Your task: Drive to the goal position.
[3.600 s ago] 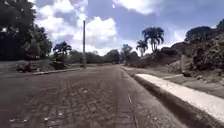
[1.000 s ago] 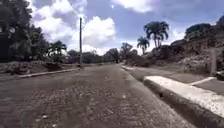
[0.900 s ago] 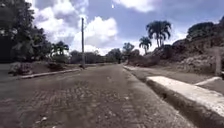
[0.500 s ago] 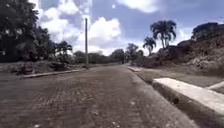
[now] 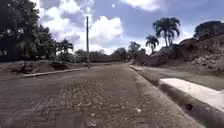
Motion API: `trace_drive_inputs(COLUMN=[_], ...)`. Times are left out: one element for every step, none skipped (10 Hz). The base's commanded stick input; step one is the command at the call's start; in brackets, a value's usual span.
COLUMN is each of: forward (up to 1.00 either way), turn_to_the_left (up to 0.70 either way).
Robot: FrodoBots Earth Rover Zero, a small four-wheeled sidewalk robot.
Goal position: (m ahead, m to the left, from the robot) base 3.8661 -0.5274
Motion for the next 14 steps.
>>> trace_drive_inputs(forward=[0.5, 0.5, 0.5, 0.5, 0.5, 0.5, 0.5, 0.5, 0.5, 0.5, 0.5, 0.5, 0.5, 0.5], turn_to_the_left=[-0.05, 0.0, 0.0, 0.0, 0.0, 0.0, -0.01, -0.15, -0.25, -0.08, 0.0, 0.0, 0.0, 0.0])
